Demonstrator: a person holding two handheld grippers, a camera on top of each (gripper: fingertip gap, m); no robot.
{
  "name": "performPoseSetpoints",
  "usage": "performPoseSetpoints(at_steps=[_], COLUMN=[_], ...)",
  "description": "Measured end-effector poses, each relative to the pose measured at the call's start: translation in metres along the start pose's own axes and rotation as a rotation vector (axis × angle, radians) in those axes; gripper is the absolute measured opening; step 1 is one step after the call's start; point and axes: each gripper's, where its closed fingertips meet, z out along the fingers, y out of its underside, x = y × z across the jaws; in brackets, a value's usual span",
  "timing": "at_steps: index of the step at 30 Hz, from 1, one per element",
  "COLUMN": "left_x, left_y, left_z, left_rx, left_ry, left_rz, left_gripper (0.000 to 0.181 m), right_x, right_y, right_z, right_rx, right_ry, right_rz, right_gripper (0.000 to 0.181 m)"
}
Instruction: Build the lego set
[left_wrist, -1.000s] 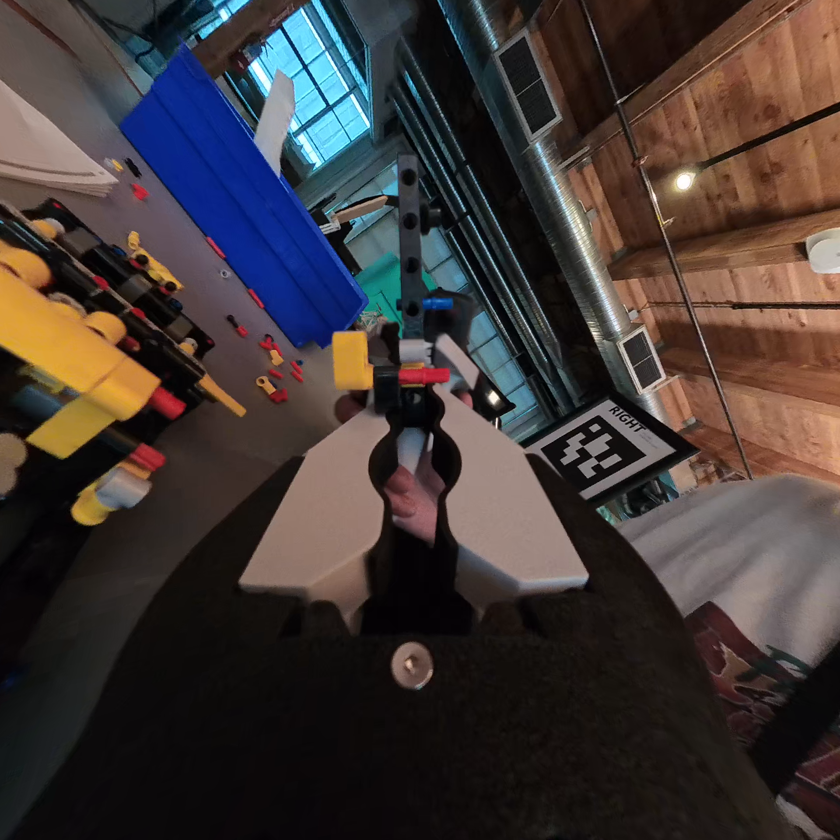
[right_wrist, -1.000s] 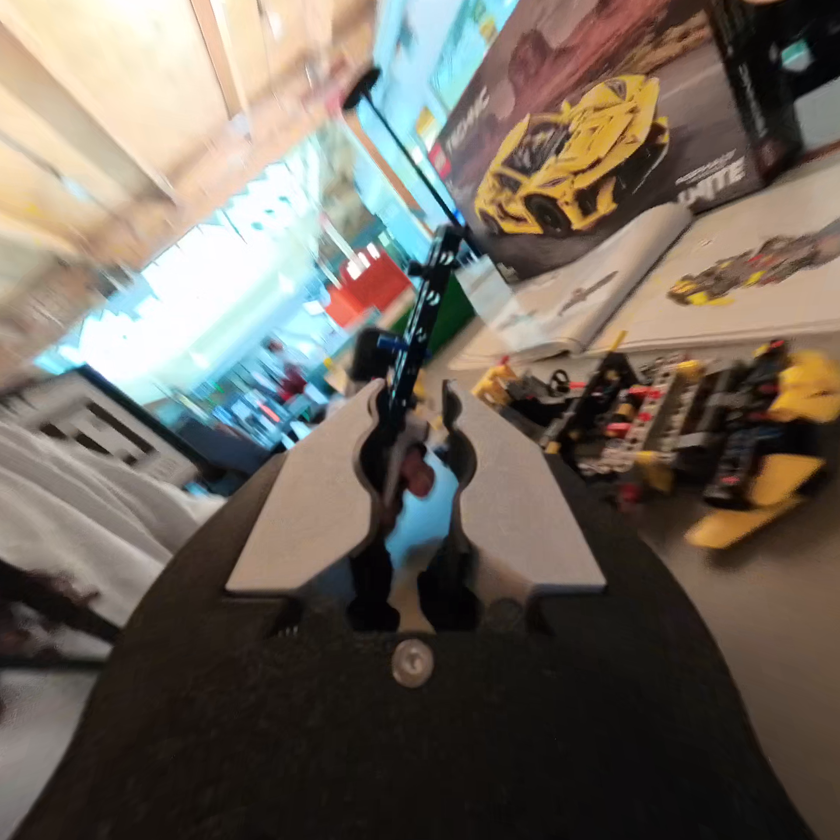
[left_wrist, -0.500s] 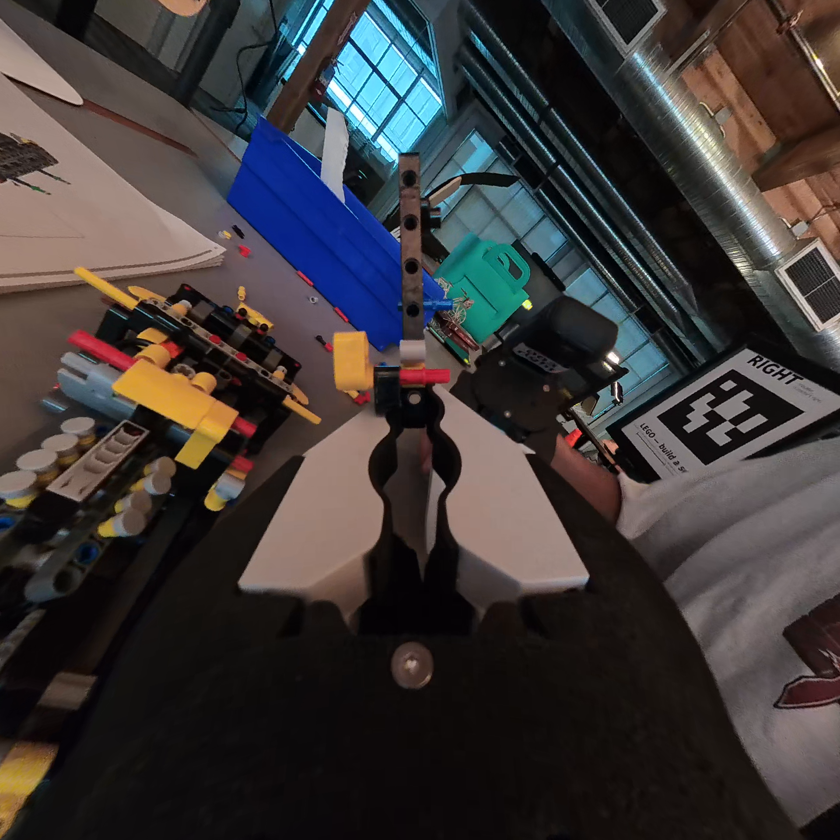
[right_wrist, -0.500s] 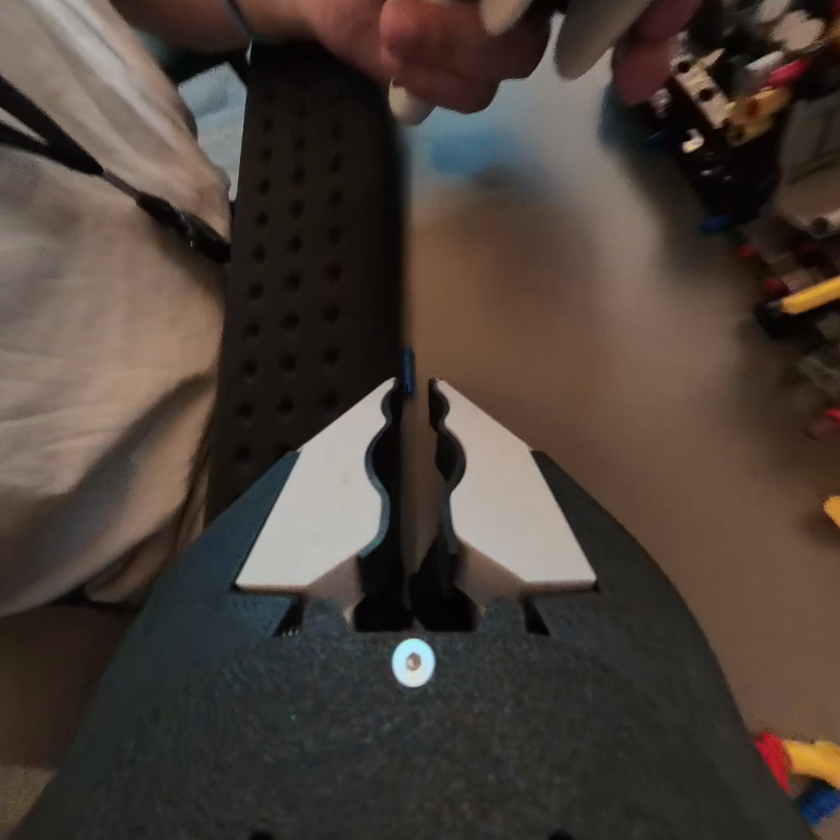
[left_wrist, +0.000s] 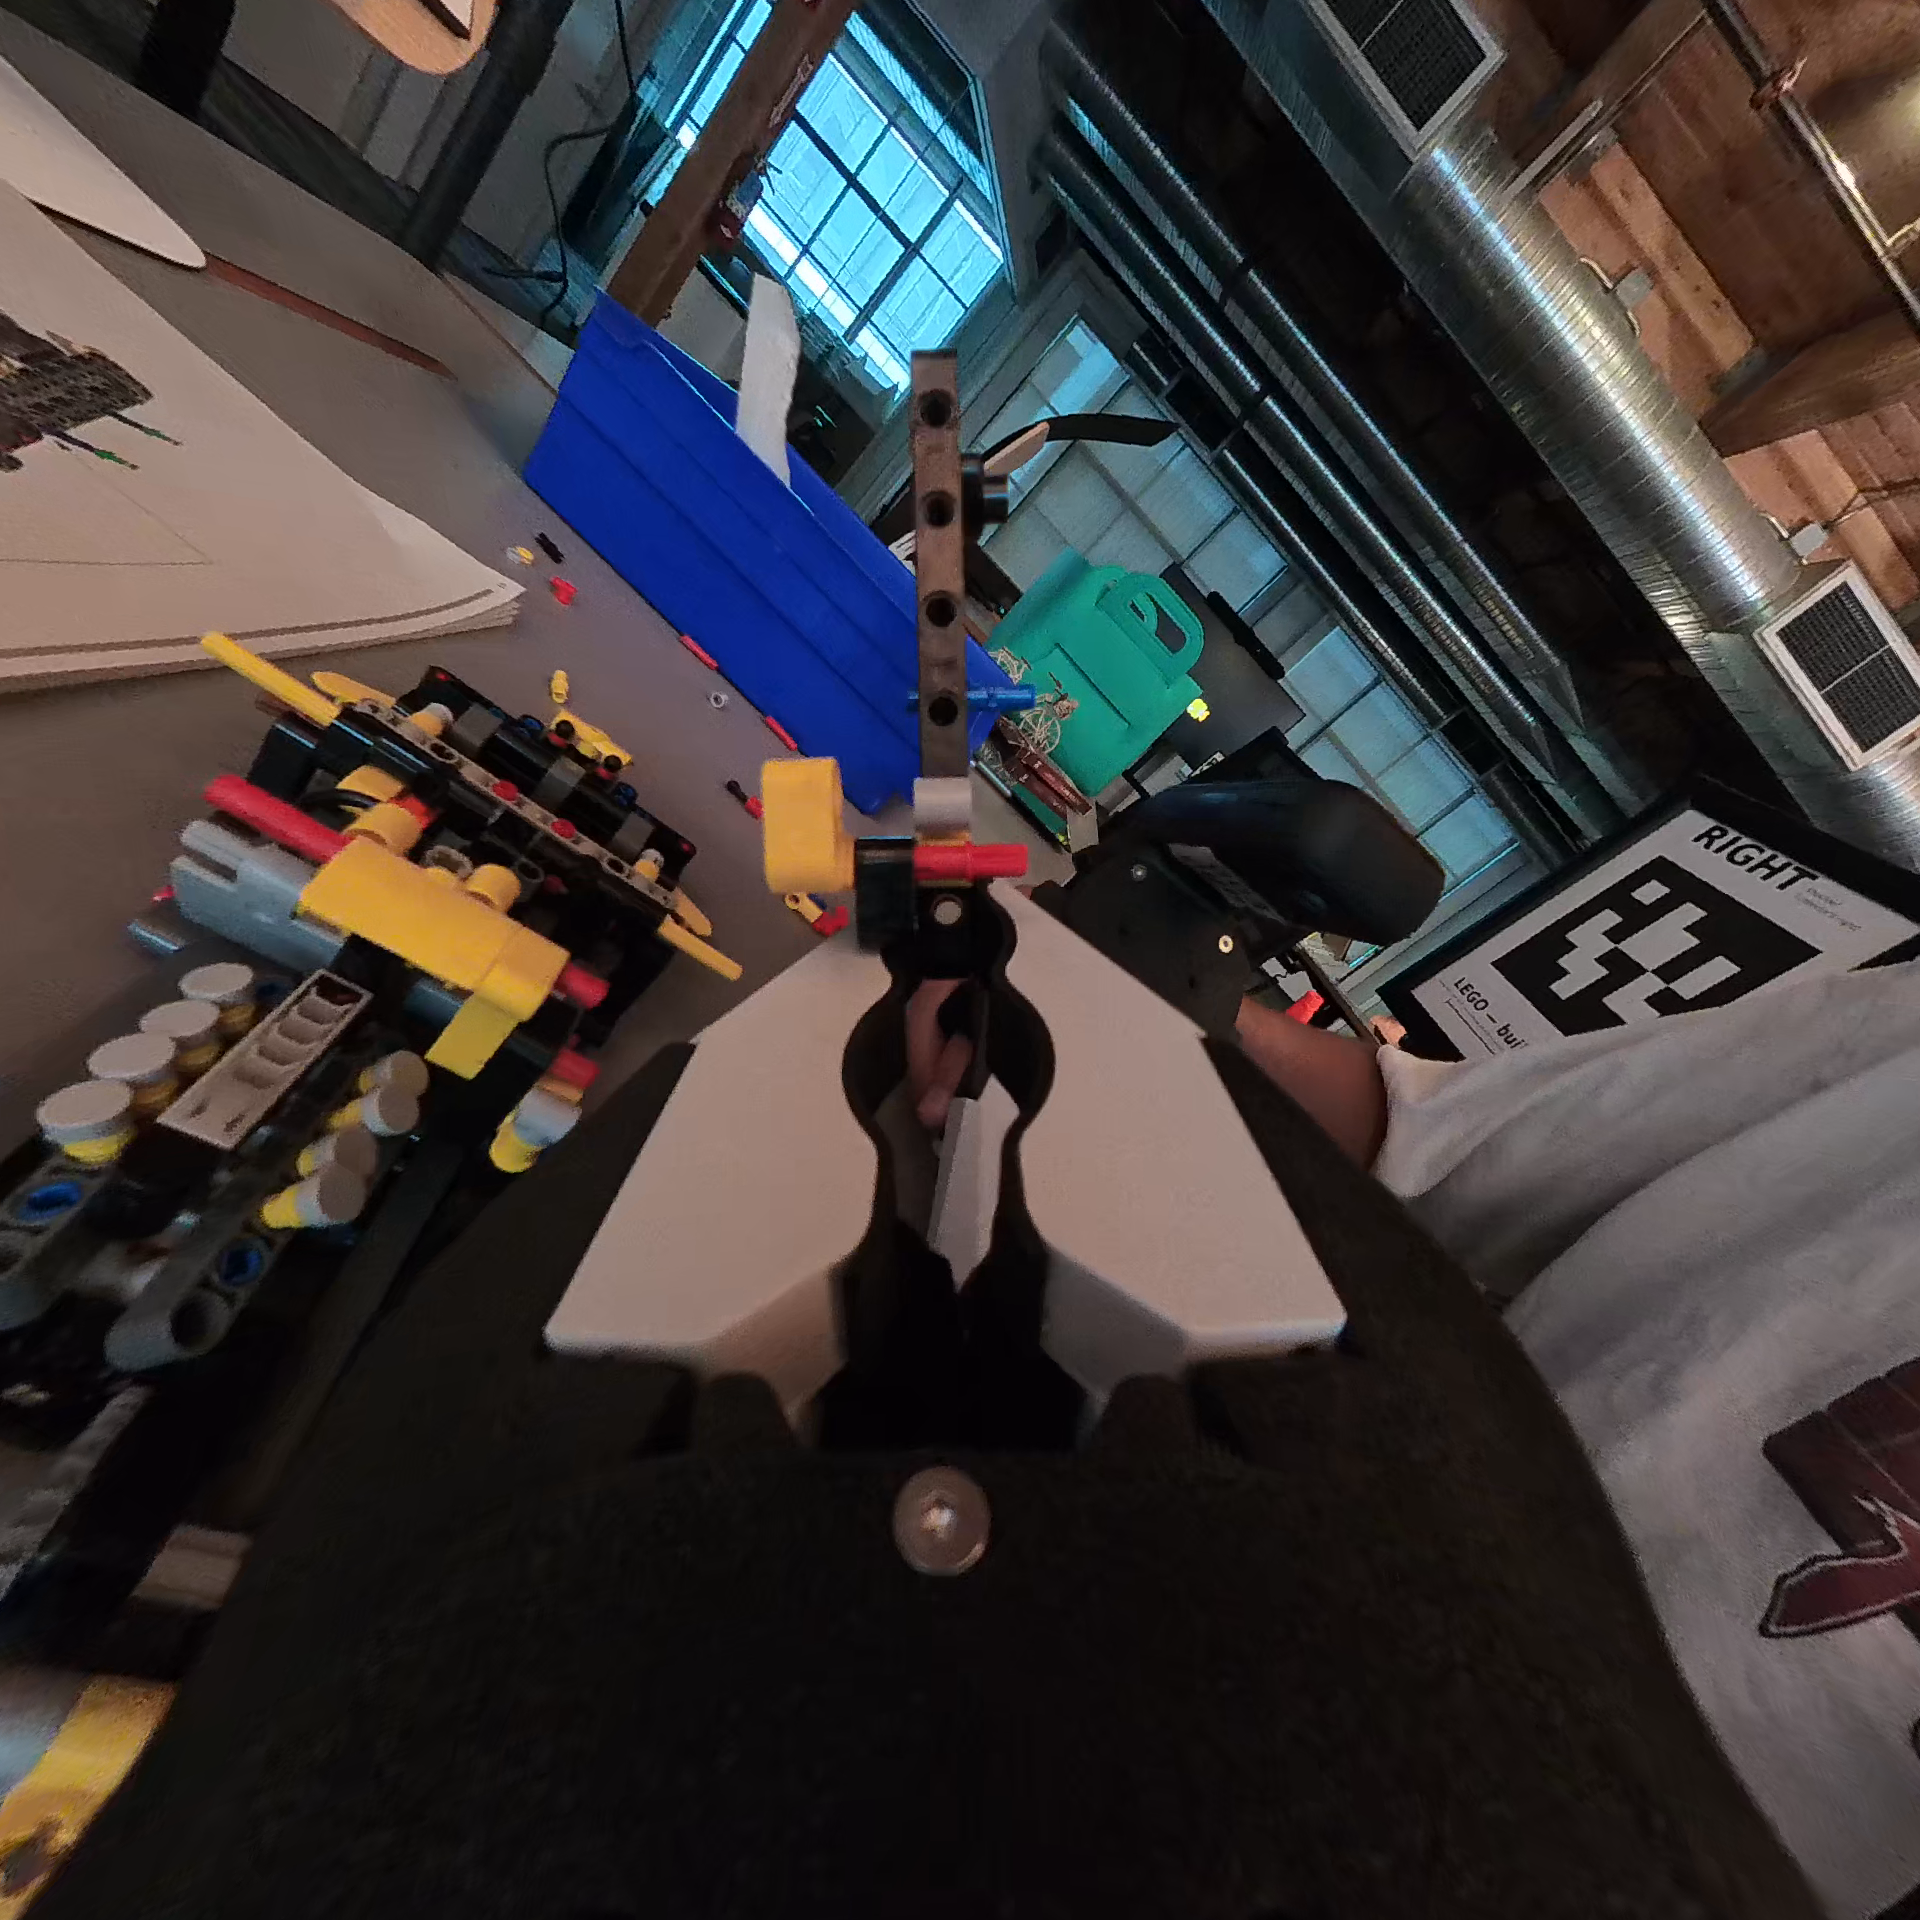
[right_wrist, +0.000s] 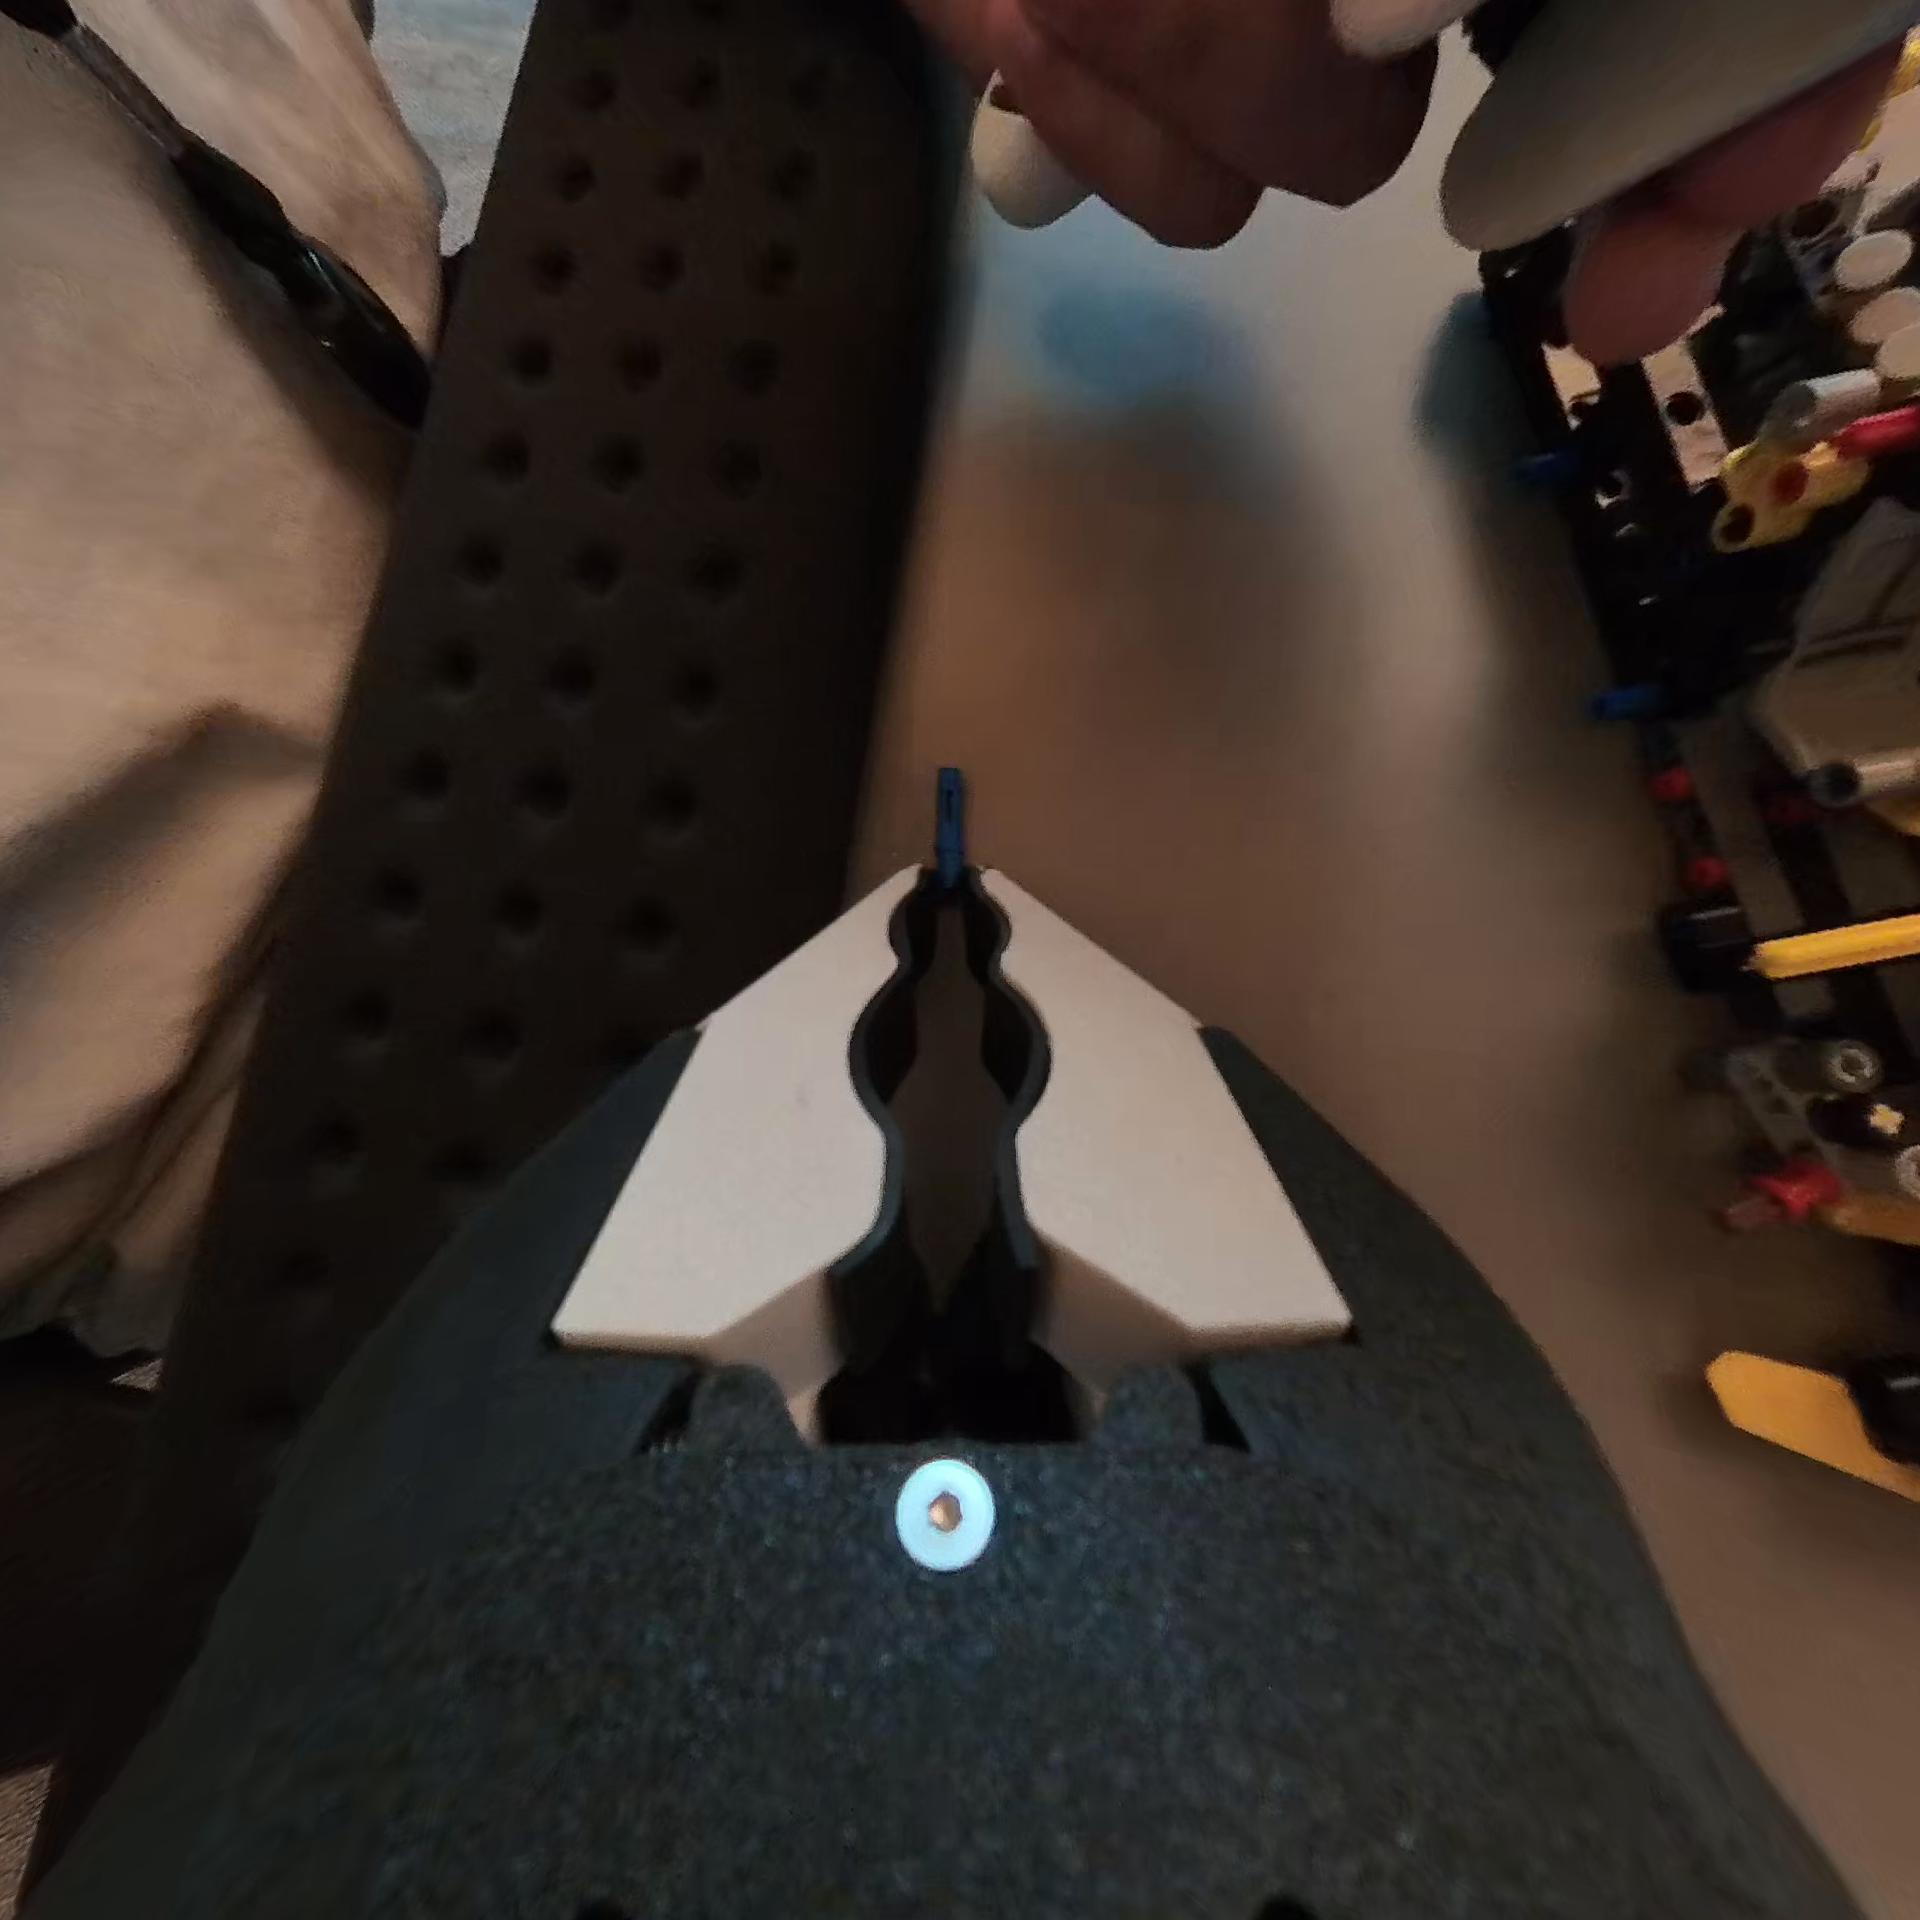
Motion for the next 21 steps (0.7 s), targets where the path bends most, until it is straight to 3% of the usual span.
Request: performPoseSetpoints(at_steps=[1,6,11,15,19,21], left_x=[0.0,0.0,-0.003,-0.005,-0.002,0.0], left_y=[0.0,0.002,-0.002,-0.002,0.001,0.002], left_z=[0.0,0.001,-0.002,-0.002,-0.001,0.0], left_rx=[0.001,-0.006,0.012,0.02,0.012,0.008], left_ry=[0.004,0.009,-0.014,-0.024,-0.022,-0.016], left_rz=[-0.007,-0.015,-0.003,-0.018,-0.017,-0.009], left_gripper=[0.008,0.008,0.008,0.008,0.008,0.008], right_x=[0.001,0.004,0.012,0.022,0.009,-0.009], right_y=[-0.001,-0.005,-0.002,0.037,0.113,0.135], right_z=[0.0,0.004,-0.009,-0.063,-0.137,-0.161], right_rx=[0.007,0.03,-0.065,-0.389,-0.835,-0.965], right_ry=[0.007,0.038,0.097,0.16,0.179,0.126], right_rz=[-0.001,-0.013,0.039,0.178,0.542,0.687], right_gripper=[0.004,0.004,0.003,0.003,0.003,0.003])
